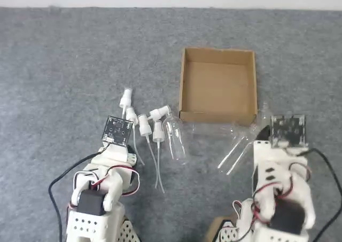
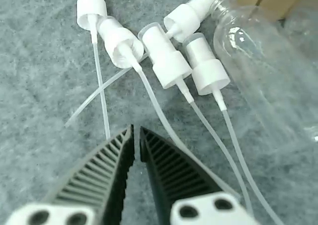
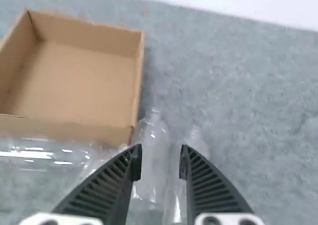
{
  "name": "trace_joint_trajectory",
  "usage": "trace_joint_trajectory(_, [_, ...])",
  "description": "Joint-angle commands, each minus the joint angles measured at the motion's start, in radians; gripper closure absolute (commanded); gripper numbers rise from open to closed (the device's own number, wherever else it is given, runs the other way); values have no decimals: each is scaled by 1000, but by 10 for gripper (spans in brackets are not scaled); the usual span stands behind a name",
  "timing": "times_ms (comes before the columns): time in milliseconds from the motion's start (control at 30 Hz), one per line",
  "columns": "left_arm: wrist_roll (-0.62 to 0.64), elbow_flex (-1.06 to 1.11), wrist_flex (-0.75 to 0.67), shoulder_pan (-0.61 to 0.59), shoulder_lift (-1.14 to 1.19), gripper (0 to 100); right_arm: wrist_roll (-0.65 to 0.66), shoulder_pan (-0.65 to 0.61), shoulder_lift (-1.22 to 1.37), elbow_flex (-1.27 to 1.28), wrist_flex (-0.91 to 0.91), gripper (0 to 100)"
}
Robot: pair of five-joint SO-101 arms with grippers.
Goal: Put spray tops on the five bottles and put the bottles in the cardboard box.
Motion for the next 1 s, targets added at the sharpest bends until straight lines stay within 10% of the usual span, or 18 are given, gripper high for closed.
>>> trace_joint_trajectory(0, [-5,-10,-5,5,-12,987,49,82,340,-169,-58,885])
trace_joint_trajectory(367, [-5,-10,-3,5,-12,987,115,173,1268,-572,-71,738])
trace_joint_trajectory(733, [-5,-10,-3,5,-12,987,114,188,1613,-689,-173,740])
trace_joint_trajectory(967, [-8,-10,-14,3,-14,987,235,269,1669,-690,-211,939])
